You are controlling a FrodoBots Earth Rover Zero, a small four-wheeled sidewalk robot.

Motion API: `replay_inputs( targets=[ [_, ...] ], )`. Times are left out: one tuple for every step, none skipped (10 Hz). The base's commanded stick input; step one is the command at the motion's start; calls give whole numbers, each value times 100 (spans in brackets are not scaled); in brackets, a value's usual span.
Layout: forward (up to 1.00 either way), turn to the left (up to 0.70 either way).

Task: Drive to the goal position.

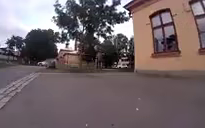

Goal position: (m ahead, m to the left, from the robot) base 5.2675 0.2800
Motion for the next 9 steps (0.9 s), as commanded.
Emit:
replay_inputs(
  targets=[
    [45,0],
    [45,0],
    [45,0],
    [45,0],
    [45,0],
    [45,0],
    [45,0],
    [45,0],
    [45,0]
  ],
)
